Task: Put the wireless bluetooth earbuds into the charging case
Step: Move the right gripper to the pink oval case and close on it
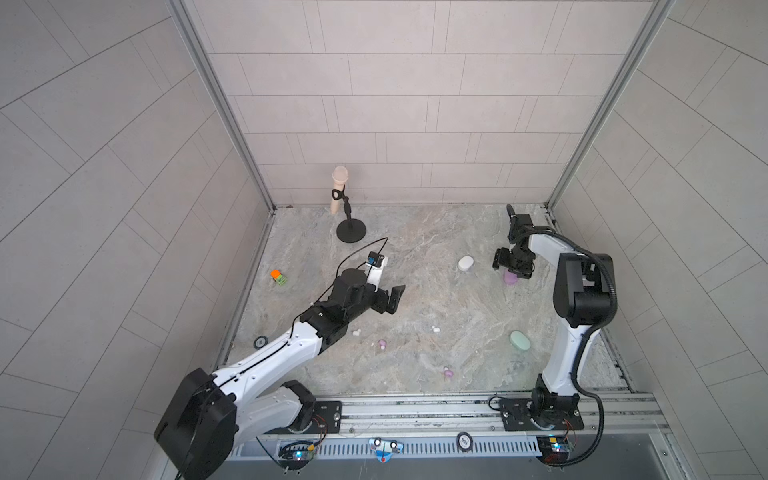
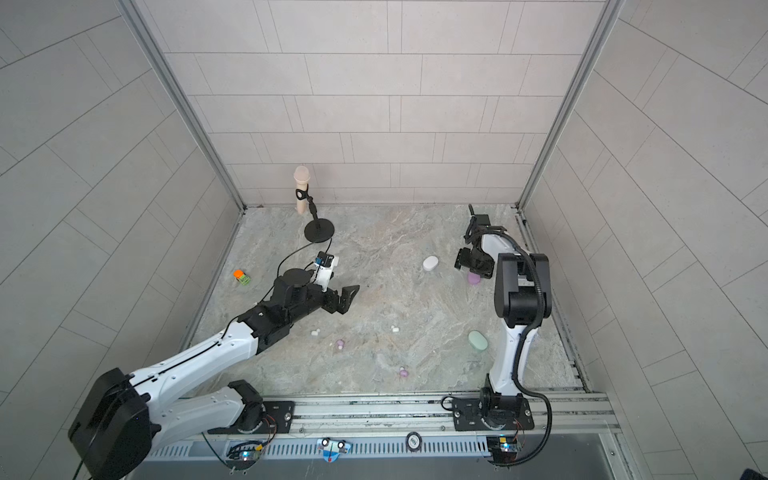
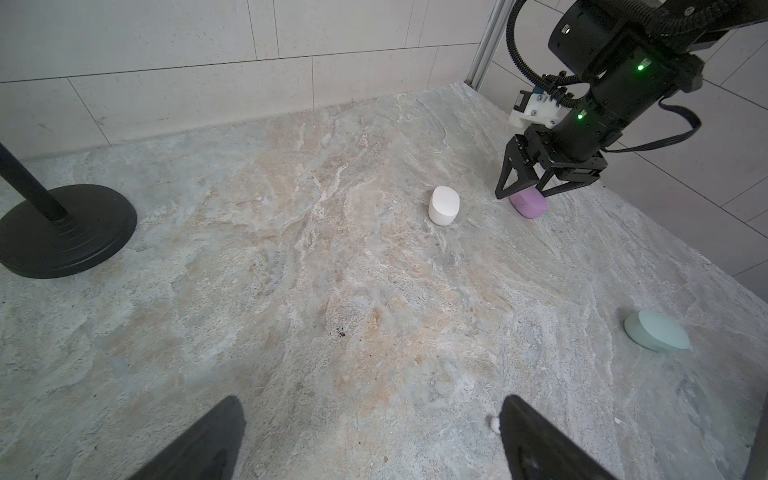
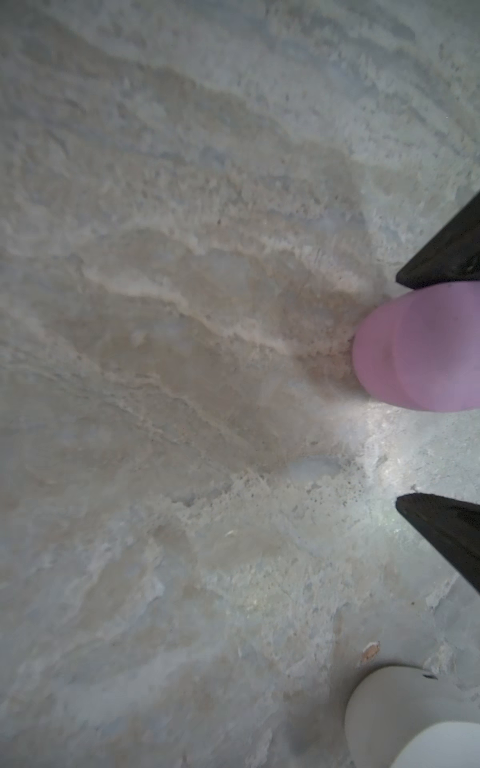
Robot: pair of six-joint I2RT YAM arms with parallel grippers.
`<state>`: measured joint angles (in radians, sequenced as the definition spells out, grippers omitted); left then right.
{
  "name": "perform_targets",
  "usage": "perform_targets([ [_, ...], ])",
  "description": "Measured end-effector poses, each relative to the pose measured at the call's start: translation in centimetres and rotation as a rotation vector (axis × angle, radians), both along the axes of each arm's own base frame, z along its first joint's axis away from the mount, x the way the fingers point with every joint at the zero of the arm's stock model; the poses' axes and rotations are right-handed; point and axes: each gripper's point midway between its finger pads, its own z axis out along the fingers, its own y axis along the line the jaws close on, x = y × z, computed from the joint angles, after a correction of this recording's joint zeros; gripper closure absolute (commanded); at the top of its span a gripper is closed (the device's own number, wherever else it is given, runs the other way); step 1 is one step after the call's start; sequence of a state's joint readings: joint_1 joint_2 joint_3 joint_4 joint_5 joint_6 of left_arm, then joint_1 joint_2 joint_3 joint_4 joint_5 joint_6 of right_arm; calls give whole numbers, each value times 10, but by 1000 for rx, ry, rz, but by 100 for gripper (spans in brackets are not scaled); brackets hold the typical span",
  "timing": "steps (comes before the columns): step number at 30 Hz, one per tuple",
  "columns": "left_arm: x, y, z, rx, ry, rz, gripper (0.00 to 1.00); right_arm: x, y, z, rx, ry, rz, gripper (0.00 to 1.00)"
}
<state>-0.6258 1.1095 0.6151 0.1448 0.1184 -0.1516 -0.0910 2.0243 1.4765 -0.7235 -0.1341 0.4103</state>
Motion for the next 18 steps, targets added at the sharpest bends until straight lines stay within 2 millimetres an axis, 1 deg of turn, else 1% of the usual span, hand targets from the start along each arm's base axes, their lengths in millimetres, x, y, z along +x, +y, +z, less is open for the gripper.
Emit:
perform_targets([
  [3,0,0,0,2,-3,1,0,5,6,1,29,-6,35,21],
  [7,1,0,1,0,-5,1,0,6,18,6,56,-8,91,22],
  [14,2,-1,5,-10,-19,1,0,2,57,10,81,15,226,26],
  [18,2,-1,6,-13,-22,1,0,-4,74,7,80,45,290,29],
])
